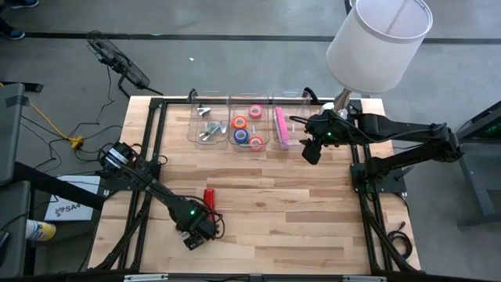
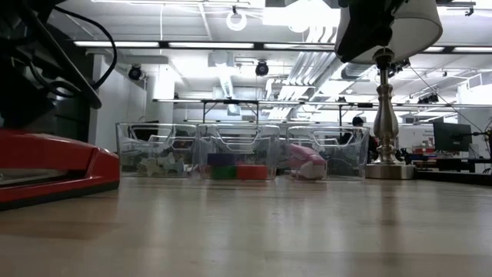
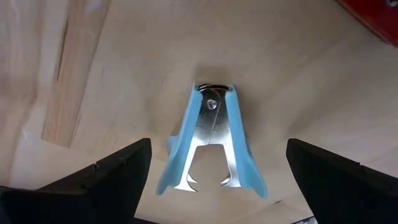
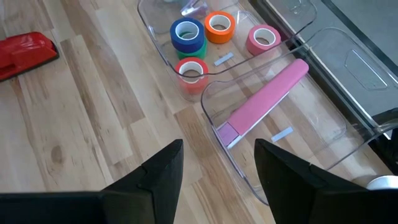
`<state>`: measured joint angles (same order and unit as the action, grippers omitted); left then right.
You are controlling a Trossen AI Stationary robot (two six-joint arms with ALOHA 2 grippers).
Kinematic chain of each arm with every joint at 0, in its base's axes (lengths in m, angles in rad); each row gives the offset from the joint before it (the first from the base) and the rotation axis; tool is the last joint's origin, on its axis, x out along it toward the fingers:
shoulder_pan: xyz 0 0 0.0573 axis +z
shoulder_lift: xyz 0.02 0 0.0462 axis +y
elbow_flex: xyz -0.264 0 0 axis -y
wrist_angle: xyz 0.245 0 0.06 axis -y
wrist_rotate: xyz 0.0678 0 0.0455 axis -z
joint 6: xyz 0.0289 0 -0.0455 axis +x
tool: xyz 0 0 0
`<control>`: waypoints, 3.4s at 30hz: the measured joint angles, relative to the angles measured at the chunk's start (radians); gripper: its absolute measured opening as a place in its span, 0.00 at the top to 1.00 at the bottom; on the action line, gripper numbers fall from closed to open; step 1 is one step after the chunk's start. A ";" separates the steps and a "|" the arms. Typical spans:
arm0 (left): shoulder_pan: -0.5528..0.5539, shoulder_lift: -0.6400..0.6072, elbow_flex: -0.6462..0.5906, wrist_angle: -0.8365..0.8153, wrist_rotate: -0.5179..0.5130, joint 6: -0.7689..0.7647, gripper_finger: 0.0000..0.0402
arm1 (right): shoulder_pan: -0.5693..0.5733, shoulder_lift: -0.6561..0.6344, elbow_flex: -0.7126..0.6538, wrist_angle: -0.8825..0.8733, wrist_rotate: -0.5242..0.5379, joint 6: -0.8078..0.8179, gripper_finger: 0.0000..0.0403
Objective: Pick and place Stapler, Stapler remover, tape
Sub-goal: Put the blue staple remover into the left transparent bin
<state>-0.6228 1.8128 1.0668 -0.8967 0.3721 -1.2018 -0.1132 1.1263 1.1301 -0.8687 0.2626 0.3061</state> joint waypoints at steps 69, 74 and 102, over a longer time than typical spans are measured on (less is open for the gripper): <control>0.056 -0.237 -0.002 -0.153 -0.129 -0.006 0.61 | 0.000 0.000 0.000 0.009 0.009 0.000 0.53; 0.137 -0.306 -0.002 -0.154 -0.214 -0.003 0.61 | 0.000 0.000 0.000 0.012 0.015 0.000 0.53; 0.873 -0.386 0.152 0.034 -0.381 0.385 0.61 | 0.000 0.000 0.000 0.016 0.016 0.000 0.53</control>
<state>0.2507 1.4267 1.2186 -0.8625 -0.0091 -0.8166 -0.1131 1.1267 1.1301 -0.8532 0.2783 0.3057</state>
